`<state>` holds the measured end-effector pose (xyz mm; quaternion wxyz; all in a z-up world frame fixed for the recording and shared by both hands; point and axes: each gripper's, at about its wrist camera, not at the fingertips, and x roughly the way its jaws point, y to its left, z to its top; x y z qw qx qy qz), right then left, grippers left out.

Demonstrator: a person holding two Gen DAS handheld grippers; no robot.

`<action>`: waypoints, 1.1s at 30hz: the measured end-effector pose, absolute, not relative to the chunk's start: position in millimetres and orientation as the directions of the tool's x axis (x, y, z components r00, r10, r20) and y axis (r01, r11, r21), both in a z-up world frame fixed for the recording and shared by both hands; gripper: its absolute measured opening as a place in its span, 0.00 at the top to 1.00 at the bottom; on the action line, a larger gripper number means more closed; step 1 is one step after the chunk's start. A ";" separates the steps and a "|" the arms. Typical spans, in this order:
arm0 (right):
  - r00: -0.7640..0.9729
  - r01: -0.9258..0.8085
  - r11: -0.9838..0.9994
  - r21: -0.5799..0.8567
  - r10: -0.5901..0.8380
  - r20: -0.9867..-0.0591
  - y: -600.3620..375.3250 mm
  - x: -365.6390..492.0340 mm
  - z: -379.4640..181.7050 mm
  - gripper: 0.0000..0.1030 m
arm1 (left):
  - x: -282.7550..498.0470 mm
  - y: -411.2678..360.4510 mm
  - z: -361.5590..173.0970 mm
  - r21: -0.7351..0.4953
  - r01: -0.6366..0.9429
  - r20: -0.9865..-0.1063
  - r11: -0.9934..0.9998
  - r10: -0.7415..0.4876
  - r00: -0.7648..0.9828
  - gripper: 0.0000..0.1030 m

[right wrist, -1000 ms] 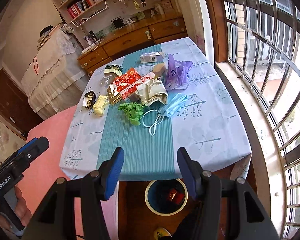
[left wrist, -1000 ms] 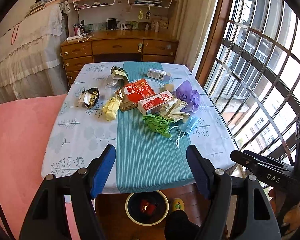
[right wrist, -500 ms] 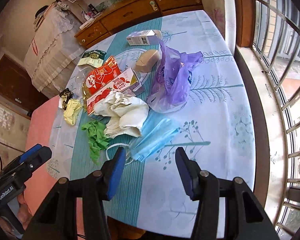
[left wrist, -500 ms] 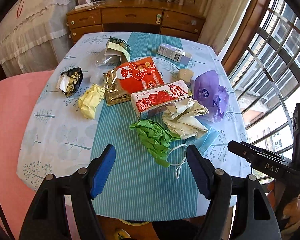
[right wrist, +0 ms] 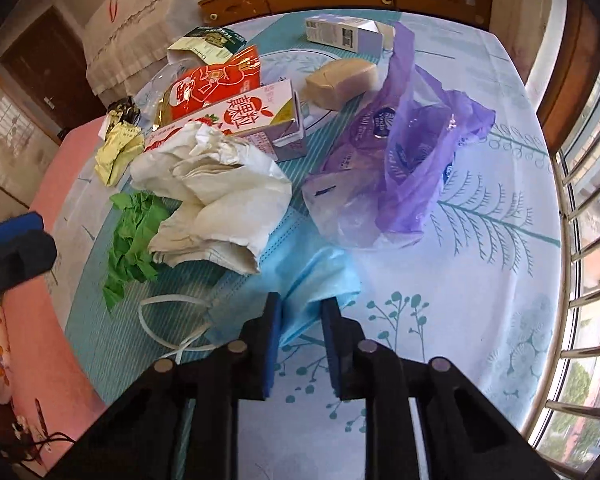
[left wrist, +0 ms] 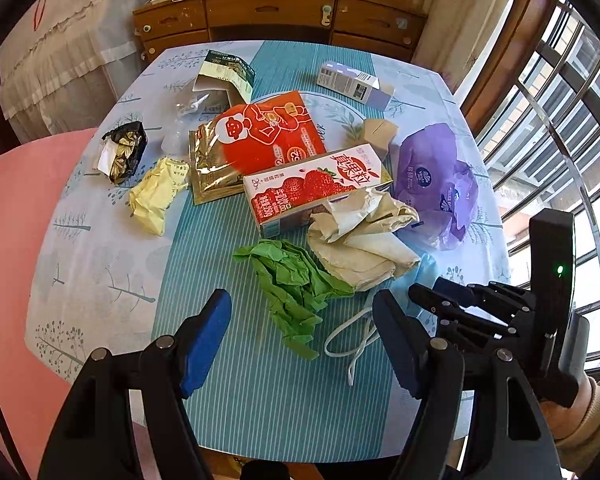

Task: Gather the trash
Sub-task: 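Grasp the blue face mask with the right gripper while the left gripper grasps the purple bag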

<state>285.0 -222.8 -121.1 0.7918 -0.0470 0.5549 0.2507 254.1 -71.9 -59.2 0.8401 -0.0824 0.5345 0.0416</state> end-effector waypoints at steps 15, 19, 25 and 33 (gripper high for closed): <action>0.270 -0.341 0.898 0.279 0.378 -0.886 -305.2 289.8 -93.3 0.97 | 315.9 -140.4 -26.2 -0.129 0.046 -0.879 0.991 -0.136 0.457 0.31; 0.256 -0.317 0.901 0.295 0.381 -0.888 -323.1 292.5 -97.9 0.97 | 347.8 -169.0 -33.6 -0.158 0.086 -0.891 0.984 -0.179 0.416 0.31; 0.234 -0.325 0.898 0.297 0.381 -0.894 -329.4 283.3 -104.3 0.97 | 398.3 -206.4 -67.2 -0.232 0.056 -0.928 0.971 -0.239 0.286 0.31; 0.309 -0.209 0.940 0.271 0.326 -0.893 -376.0 298.4 -91.4 0.97 | 439.5 -229.7 -114.4 -0.245 -0.057 -0.954 0.968 -0.230 0.193 0.31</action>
